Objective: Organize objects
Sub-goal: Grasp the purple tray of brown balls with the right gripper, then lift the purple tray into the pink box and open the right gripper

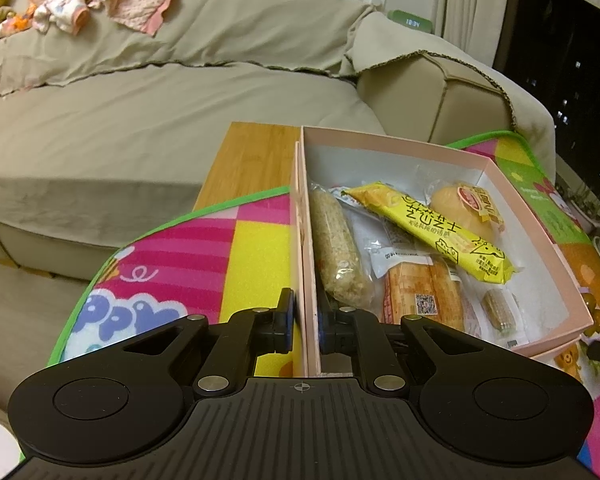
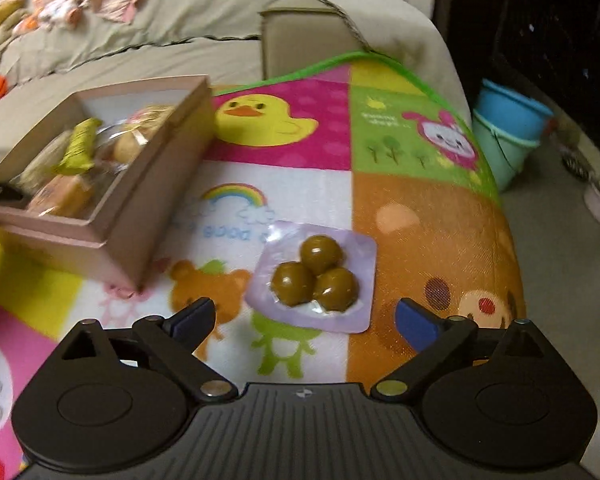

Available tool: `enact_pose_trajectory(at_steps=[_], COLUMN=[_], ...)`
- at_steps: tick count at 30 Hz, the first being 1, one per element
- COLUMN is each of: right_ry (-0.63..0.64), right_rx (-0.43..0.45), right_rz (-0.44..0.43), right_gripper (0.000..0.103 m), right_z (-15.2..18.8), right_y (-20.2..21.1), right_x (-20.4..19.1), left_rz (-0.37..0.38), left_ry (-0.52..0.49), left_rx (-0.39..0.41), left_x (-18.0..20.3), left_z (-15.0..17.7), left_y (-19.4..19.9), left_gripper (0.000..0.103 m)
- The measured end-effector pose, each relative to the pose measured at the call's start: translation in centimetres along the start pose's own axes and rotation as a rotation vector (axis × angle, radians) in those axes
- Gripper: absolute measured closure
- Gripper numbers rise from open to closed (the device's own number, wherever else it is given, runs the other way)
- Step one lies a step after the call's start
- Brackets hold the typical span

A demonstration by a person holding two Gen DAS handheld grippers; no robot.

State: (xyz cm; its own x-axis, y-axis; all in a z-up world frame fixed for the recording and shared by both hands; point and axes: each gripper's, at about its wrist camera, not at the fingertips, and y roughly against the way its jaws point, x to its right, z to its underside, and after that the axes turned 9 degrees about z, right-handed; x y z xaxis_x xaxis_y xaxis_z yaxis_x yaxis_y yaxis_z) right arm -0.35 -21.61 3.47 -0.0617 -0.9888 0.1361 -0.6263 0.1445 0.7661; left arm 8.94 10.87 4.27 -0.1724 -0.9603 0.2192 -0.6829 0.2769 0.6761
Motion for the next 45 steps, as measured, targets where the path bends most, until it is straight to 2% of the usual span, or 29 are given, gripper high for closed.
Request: enact_pose_trajectory(at_steps=[10,12,13,22,26,30,35,40,45], right_ry=[-0.042,-0.025,-0.017,0.050,0.082,0.076,0.063,0.105,0.133], right_rx=[0.028,0.035,0.036,0.010,0.061,0.145,0.293,0.394,0.403], right_rz=[0.002,-0.004,-0.012,-0.085,-0.075,-0.086,-0.167,-0.236,-0.286], right_gripper=[0.007,0.015,0.025,0.026,0.026,0.026,0.026,0.025,0.025], right_z=[-1.0,-1.2,-1.3,-0.2,-0.5,-2.5,-6.0,-9.1,-11.0], right_y=[-3.1,-2.9,-2.7,0.6,3.9,7.6,11.7,13.2,11.9], right_x=[-1.1,-1.4,-1.4,-1.5,-0.9,-0.3,-1.0,-3.9,-6.9], left_rz=[-0.005,-0.005,-0.005,-0.004,-0.004,-0.003,-0.001,0.001,0.006], left_ry=[-0.001,0.000,-0.001,0.000,0.001,0.002,0.004,0.005,0.006], left_rx=[-0.001,0.000,0.000,0.000,0.000,0.000,0.001,0.001,0.001], left_x=[0.1,0.1,0.1,0.1,0.1,0.1,0.2,0.2,0.2], left_z=[0.0,0.0,0.0,0.0,0.0,0.0,0.0,0.0,-0.1], left_y=[-0.1,-0.1,-0.1,-0.1,-0.1,-0.2,-0.2,-0.1,-0.1], left_gripper=[0.091,0.091,0.091,0.091,0.091,0.091,0.091,0.091,0.091])
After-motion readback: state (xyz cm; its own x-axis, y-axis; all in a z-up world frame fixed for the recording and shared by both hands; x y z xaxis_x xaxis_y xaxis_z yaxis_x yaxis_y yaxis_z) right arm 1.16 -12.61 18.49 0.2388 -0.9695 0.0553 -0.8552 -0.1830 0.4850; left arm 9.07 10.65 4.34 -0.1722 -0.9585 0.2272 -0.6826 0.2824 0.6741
